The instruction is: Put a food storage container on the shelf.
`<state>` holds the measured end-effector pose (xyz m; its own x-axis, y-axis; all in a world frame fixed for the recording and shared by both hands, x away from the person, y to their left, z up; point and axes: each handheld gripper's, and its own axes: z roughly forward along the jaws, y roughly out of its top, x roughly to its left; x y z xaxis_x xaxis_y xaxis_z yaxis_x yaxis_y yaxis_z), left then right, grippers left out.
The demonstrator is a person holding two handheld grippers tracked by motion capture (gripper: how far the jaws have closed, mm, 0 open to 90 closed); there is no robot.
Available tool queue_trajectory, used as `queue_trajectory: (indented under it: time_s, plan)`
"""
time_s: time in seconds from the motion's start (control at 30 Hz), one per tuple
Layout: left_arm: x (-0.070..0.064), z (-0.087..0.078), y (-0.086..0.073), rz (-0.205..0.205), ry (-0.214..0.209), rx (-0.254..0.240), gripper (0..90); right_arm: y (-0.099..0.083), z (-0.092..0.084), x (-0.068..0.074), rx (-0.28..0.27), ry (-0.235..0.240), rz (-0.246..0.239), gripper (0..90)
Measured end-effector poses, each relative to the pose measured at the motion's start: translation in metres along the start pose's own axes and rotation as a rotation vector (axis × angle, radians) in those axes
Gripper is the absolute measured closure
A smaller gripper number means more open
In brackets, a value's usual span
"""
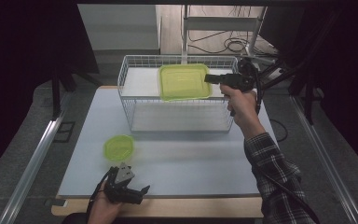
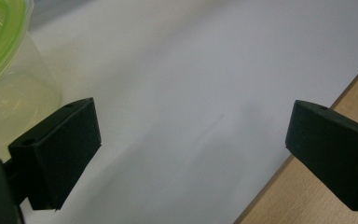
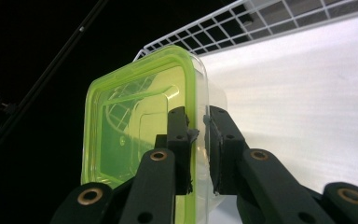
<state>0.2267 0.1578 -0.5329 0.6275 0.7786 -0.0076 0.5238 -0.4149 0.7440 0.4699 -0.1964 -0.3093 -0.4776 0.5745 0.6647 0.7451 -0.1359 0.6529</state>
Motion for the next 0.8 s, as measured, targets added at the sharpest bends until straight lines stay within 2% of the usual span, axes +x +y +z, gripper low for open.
queue_trajectory:
  time_s: [0.37,0.7,0.8]
  plan:
    - [0.000,0.000,0.000,0.004,-0.002,0.000,2.9,0.012,0.017,0.001,-0.021,-0.061,-0.009,80.0]
    - [0.000,0.000,0.000,0.006,-0.003,0.001,2.9,0.015,0.028,-0.005,-0.027,-0.127,-0.007,79.9]
    - [0.000,0.001,0.000,0.006,-0.004,0.002,2.9,0.016,0.029,-0.007,-0.034,-0.130,-0.005,79.8]
